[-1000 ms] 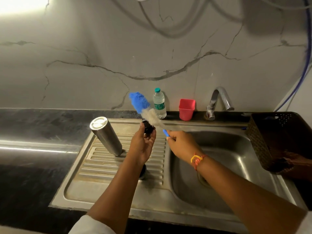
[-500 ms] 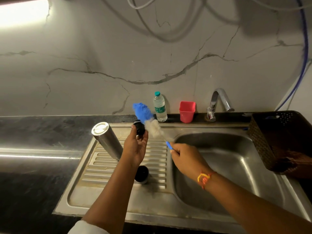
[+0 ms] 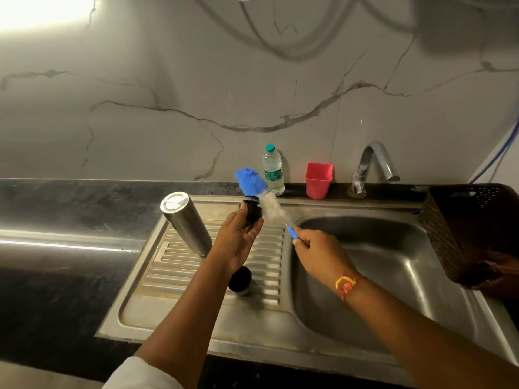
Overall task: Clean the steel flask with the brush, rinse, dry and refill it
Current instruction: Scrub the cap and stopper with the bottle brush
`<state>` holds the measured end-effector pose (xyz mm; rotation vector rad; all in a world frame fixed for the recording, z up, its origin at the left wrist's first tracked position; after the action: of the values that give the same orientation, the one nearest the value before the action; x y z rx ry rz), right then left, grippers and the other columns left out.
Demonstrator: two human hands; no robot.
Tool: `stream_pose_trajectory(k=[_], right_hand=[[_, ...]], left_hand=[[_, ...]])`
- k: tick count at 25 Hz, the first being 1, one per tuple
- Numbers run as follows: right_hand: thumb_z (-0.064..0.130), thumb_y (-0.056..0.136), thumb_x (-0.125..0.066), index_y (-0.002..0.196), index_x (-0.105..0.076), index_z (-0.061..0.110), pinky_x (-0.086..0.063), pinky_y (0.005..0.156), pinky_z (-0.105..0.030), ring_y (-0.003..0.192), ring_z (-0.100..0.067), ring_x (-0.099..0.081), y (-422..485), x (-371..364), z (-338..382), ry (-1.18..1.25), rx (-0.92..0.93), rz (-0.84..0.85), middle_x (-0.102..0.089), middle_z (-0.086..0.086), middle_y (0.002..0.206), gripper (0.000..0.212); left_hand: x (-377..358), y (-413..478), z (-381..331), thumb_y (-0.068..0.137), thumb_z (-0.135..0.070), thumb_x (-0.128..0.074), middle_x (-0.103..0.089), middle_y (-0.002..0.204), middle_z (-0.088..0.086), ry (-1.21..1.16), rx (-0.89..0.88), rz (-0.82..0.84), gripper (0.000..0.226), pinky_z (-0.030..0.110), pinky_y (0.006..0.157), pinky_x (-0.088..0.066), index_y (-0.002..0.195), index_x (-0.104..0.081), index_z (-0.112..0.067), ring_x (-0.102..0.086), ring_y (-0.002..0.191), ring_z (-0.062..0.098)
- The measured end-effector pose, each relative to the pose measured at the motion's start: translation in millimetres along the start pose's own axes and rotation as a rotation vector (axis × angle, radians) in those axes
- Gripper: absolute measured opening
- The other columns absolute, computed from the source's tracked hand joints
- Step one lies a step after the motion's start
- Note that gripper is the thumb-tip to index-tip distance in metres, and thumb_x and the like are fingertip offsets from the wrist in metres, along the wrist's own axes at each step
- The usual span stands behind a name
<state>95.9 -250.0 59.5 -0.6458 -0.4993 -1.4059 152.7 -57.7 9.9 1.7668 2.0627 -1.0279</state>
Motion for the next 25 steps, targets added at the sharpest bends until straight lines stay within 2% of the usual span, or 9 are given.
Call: stream_pose_trajectory(k=[3,6,10,12,14,17,19,21,25], right_hand=[[0.024,0.102,-0.048,0.138,-0.057,0.022,-0.046,0.056,-0.023,0.07,-0.014,-0.062,-5,-6,2,-0.03,0.039,0.005,-0.073,-0.003,0.097,0.037],[0.023,0.103,-0.047,0.139,-0.056,0.02,-0.047,0.056,-0.025,0.067,-0.014,-0.06,-7,-6,-4,-0.038,0.02,0.009,-0.071,-0.004,0.092,0.038],[0.023,0.103,-0.046,0.141,-0.054,0.022,-0.033,0.047,-0.013,0.058,-0.007,-0.051,-12,-11,-8,-0.037,0.014,0.034,-0.066,0.0,0.086,0.038],[0.024,0.103,-0.046,0.142,-0.053,0.022,-0.034,0.05,-0.012,0.059,-0.005,-0.049,-16,-12,-8,-0.022,0.017,0.035,-0.068,0.0,0.092,0.039],[0.023,0.103,-0.047,0.143,-0.052,0.021,-0.046,0.064,-0.02,0.073,-0.009,-0.056,-7,-3,-10,-0.005,0.006,0.002,-0.071,-0.005,0.109,0.041],[0.022,0.102,-0.047,0.143,-0.052,0.021,-0.055,0.082,-0.034,0.094,-0.021,-0.066,3,11,-8,-0.013,-0.031,-0.055,-0.07,-0.005,0.118,0.041],[0.022,0.102,-0.047,0.143,-0.051,0.021,-0.057,0.082,-0.037,0.091,-0.022,-0.066,-3,14,-8,-0.009,-0.022,-0.063,-0.071,-0.005,0.116,0.041],[0.022,0.103,-0.047,0.144,-0.051,0.02,-0.057,0.079,-0.036,0.088,-0.02,-0.066,-15,7,-5,-0.013,0.008,-0.016,-0.071,-0.005,0.114,0.041],[0.022,0.102,-0.047,0.14,-0.055,0.019,-0.054,0.073,-0.03,0.086,-0.021,-0.067,-7,-1,1,-0.021,0.019,-0.016,-0.072,-0.006,0.111,0.039]], left_hand=[[4,0,-2,0.104,-0.029,-0.057,-0.063,0.134,0.025,0.004,-0.005,0.006,0.045,0.036,0.101,-0.055,0.137,-0.052,0.001,-0.066,0.123,0.031],[0,-5,-1,0.104,-0.026,-0.055,-0.063,0.135,0.024,0.108,0.042,0.083,0.043,0.034,0.097,-0.058,0.137,-0.054,0.002,-0.066,0.121,0.029],[11,-2,-6,0.104,-0.026,-0.055,-0.063,0.135,0.023,0.136,0.047,0.071,0.041,0.033,0.093,-0.058,0.135,-0.056,0.001,-0.067,0.12,0.027],[9,-3,-7,0.104,-0.024,-0.055,-0.063,0.134,0.023,0.184,0.072,0.099,0.037,0.034,0.096,-0.057,0.132,-0.057,0.001,-0.066,0.12,0.028],[6,-7,-1,0.103,-0.02,-0.057,-0.062,0.132,0.022,0.28,0.089,0.136,0.031,0.036,0.101,-0.055,0.127,-0.058,-0.001,-0.066,0.118,0.027],[11,-2,-6,0.095,-0.019,-0.07,-0.065,0.127,0.017,0.545,-0.065,0.084,0.031,0.037,0.101,-0.054,0.123,-0.059,-0.013,-0.068,0.113,0.026],[16,1,-16,0.087,-0.018,-0.08,-0.067,0.12,0.007,0.726,-0.202,-0.027,0.04,0.032,0.093,-0.056,0.121,-0.059,-0.021,-0.068,0.11,0.023],[16,0,-21,0.083,-0.013,-0.084,-0.066,0.116,-0.001,0.809,-0.305,-0.12,0.047,0.025,0.087,-0.056,0.12,-0.057,-0.023,-0.067,0.106,0.013],[2,-4,-11,0.076,-0.009,-0.089,-0.062,0.122,-0.002,1.011,-0.457,-0.048,0.056,0.026,0.091,-0.057,0.123,-0.06,-0.017,-0.064,0.109,0.01]])
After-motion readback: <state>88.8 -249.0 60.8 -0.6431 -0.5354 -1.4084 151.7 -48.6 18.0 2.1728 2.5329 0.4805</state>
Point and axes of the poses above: each hand's wrist, its own y-axis towards the middle knuckle, its own x-axis out of the back of the hand, z = x × y, the point moved 6 cm from there along y, towards the middle knuckle
